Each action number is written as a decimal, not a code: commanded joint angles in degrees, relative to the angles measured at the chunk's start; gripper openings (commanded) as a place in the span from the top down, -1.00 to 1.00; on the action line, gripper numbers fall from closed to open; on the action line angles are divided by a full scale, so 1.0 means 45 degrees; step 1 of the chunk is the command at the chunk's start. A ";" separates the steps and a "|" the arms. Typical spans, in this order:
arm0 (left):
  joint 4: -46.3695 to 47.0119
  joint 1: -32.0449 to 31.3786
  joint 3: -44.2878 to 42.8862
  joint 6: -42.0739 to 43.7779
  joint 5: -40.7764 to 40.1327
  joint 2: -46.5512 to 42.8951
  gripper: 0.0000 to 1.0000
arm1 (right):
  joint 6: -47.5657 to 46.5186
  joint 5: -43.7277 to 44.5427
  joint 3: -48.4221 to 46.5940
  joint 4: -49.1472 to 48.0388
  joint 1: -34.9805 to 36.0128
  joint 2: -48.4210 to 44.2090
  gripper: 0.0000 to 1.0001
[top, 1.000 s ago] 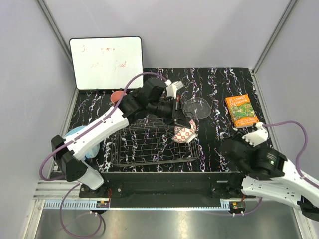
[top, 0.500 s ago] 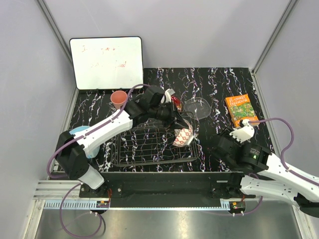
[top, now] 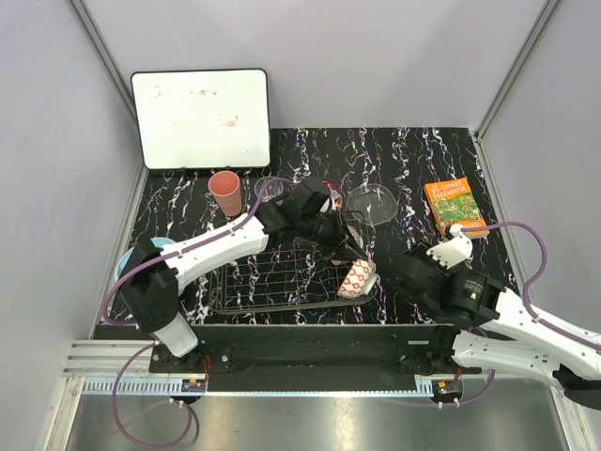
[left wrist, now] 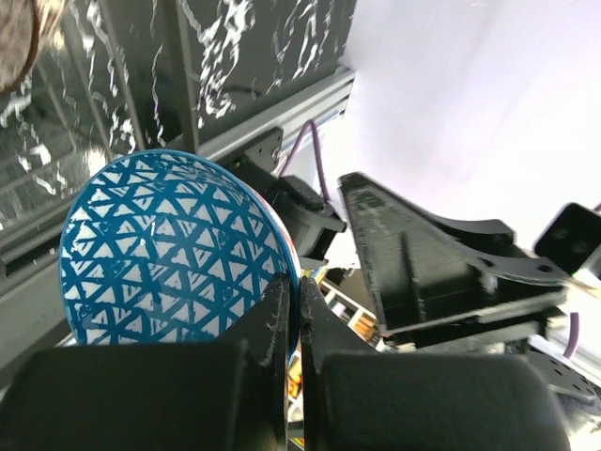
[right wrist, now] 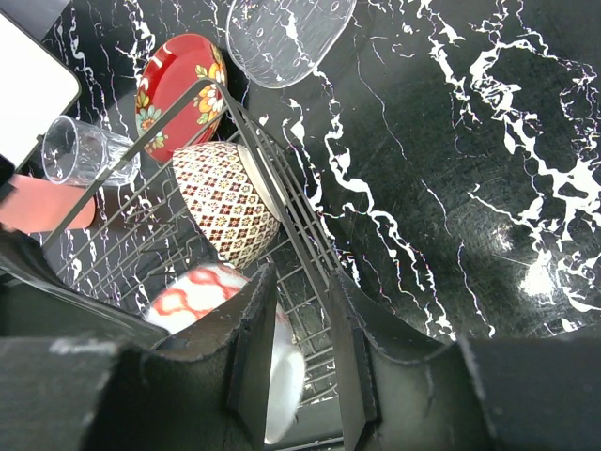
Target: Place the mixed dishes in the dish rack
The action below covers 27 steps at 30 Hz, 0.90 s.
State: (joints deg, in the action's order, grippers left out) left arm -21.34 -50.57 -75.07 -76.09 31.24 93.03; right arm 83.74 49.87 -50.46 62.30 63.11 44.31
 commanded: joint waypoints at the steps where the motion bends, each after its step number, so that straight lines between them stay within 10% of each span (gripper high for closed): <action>1: 0.0426 -0.0033 0.0372 -0.1097 0.0147 -0.0557 1.00 | -0.0153 0.0227 -0.0037 -0.0329 0.0077 0.0054 0.26; 27: 0.0192 0.0202 0.0178 -0.2211 0.0225 0.0517 1.00 | -0.0290 -0.0007 0.0294 -0.0330 0.0057 -0.0452 0.26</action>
State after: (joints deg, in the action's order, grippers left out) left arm -21.85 -48.42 -71.37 -84.33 31.00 94.00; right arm 82.46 48.47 -49.52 61.52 63.11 43.68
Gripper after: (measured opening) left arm 0.025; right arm 0.371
